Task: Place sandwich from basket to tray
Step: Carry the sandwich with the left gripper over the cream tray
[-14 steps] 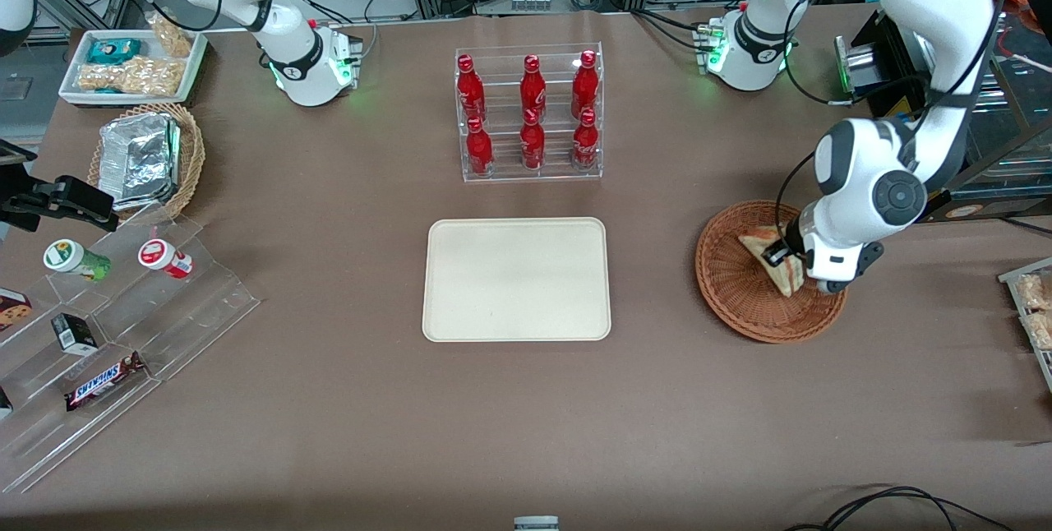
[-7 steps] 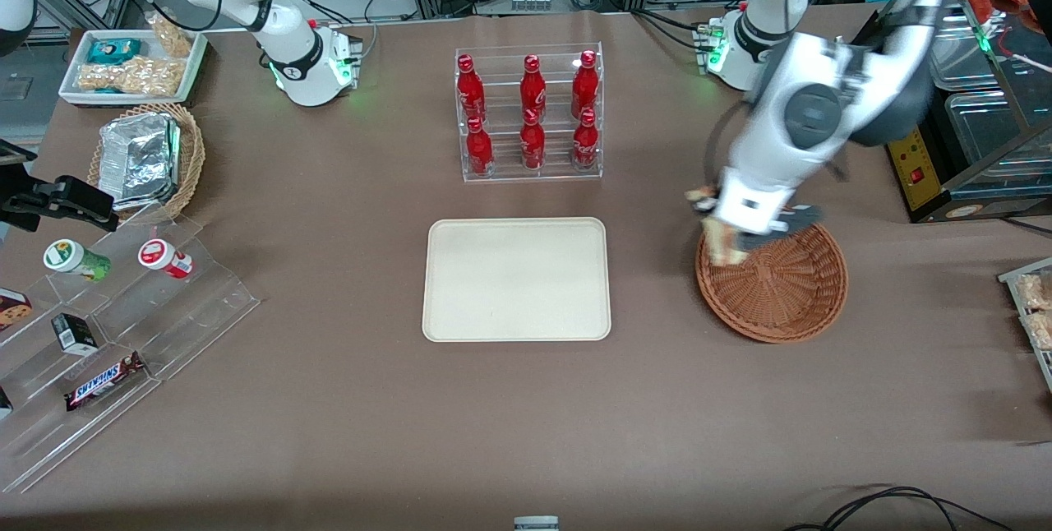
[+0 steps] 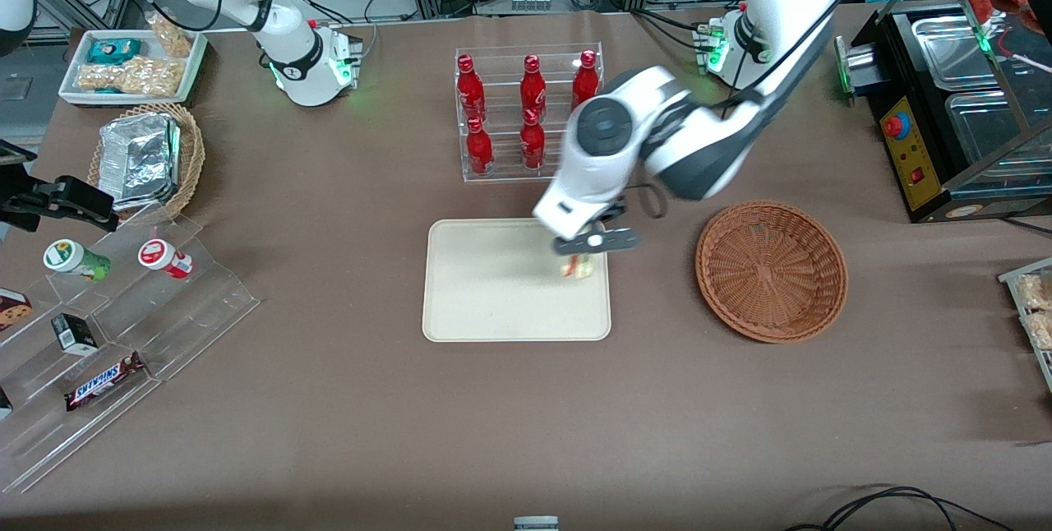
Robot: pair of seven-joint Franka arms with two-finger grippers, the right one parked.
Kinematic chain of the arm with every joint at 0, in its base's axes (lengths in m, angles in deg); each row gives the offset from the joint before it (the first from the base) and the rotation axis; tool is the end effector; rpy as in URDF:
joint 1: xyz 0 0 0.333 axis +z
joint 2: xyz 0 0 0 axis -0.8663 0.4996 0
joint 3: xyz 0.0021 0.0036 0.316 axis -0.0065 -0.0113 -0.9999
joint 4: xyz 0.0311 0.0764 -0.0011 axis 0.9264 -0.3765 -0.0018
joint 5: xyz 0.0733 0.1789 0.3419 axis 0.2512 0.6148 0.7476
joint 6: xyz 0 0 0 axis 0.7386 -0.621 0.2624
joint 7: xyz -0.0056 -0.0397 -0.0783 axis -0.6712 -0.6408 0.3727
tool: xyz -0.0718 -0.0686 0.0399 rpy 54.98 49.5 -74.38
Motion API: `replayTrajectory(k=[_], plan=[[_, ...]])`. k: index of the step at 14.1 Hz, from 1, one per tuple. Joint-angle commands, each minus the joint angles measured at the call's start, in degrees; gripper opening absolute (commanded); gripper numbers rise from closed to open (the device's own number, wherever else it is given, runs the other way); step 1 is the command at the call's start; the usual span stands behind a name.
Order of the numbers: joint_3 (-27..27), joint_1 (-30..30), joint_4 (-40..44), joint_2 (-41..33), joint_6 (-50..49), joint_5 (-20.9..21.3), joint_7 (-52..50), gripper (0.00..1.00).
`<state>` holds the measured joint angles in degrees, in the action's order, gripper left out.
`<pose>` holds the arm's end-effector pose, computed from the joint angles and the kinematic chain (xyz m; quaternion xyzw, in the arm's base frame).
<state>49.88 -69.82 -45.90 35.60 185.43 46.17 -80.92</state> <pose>0.5094 -0.4667 0.3592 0.9978 0.0611 -0.0254 0.0018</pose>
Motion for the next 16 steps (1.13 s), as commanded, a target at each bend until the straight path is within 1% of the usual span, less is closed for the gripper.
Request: replayTrajectory(k=[1, 2, 3, 4, 7, 8, 9, 10, 11, 12, 13, 15, 16], plan=[[-0.4, -7.2, 13.7, 12.8, -2.0, 9.1, -8.1, 0.05], [-0.5, -9.0, 16.9, 15.6, -2.1, 10.6, -8.6, 0.06], [-0.5, -9.6, 18.4, 17.3, -2.1, 11.3, -8.5, 0.07], [-0.5, -9.7, 18.8, 17.5, -2.1, 12.0, -8.2, 0.09], [-0.5, -11.3, 20.1, 19.5, -1.6, 12.2, -7.9, 0.14], [-0.5, -11.5, 21.1, 20.3, -1.7, 12.2, -7.9, 0.17], [-0.5, -11.6, 21.4, 20.7, -1.6, 12.3, -7.9, 0.25], [-0.5, -11.6, 21.5, 21.0, -1.5, 12.3, -7.8, 0.47], [-0.6, -11.7, 21.6, 21.3, -1.6, 12.5, -8.5, 0.74], [-2.0, -12.1, 21.6, 21.2, -1.7, 13.1, -9.0, 0.87], [-4.2, -14.1, 21.8, 21.2, -1.5, 13.5, -9.9, 1.0], [-9.8, -18.4, 22.9, 21.2, -1.4, 13.4, -11.5, 1.0], [-11.0, -19.1, 23.0, 21.2, -1.4, 13.4, -12.1, 1.0]])
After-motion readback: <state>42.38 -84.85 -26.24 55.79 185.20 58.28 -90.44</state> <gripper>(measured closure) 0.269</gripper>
